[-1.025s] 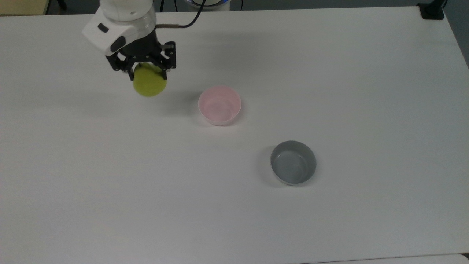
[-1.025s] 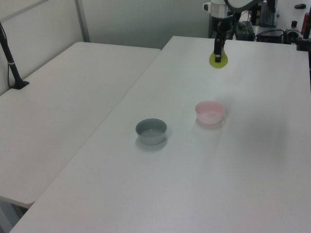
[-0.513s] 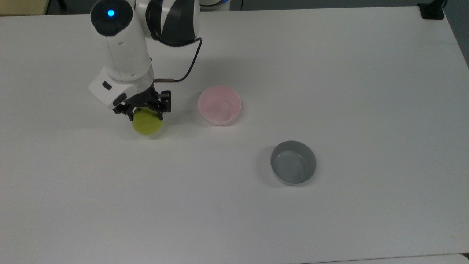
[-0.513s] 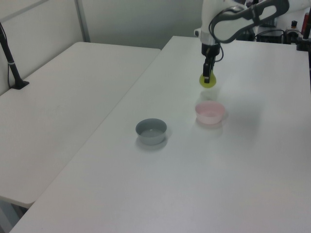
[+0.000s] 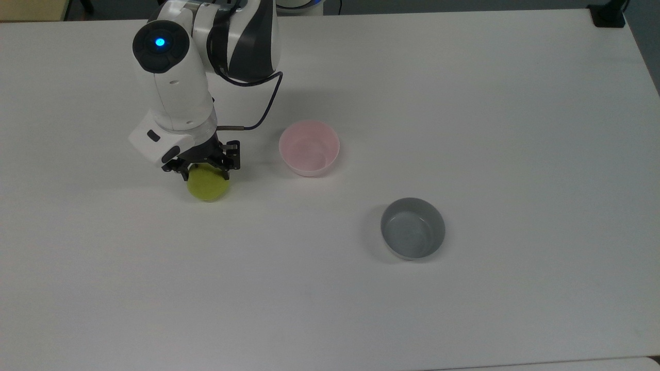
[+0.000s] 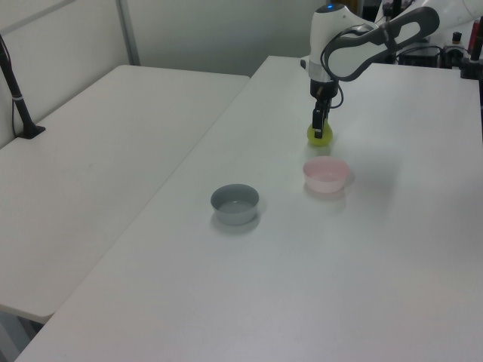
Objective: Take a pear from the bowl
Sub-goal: 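Lower the pear onto the table and open the gripper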
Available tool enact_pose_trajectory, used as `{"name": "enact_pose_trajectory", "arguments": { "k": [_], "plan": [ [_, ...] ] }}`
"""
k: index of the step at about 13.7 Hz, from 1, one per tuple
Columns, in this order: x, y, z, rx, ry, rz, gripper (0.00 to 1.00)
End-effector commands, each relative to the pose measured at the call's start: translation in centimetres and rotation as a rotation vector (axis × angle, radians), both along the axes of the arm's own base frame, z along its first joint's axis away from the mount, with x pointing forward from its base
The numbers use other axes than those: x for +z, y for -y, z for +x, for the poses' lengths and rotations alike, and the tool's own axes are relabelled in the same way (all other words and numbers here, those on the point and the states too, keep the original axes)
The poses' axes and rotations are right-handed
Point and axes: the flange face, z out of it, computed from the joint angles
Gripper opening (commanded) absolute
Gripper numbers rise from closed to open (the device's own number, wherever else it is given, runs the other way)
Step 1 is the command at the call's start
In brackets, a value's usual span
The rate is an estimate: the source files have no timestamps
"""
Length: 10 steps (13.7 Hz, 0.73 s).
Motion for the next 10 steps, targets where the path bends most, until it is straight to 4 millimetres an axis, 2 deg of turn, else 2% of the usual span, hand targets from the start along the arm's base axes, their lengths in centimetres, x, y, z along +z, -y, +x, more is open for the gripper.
{"name": "enact_pose_trajectory", "arguments": {
  "k": [1,3,6,8,9,10],
  "plan": [
    [0.5,0.2,0.2,0.002,0.016,-0.009,1.0],
    [1.8,0.2,0.1,-0.002,0.026,-0.009,1.0],
    [8.3,-1.2,-1.8,-0.001,0.003,-0.001,1.0],
    [11.5,-3.6,-2.8,0.008,-0.004,0.005,1.0],
    [13.5,-5.4,-3.5,-0.038,-0.003,0.009,1.0],
    [14.6,-6.7,-4.1,-0.065,-0.012,0.013,1.0]
  ]
}}
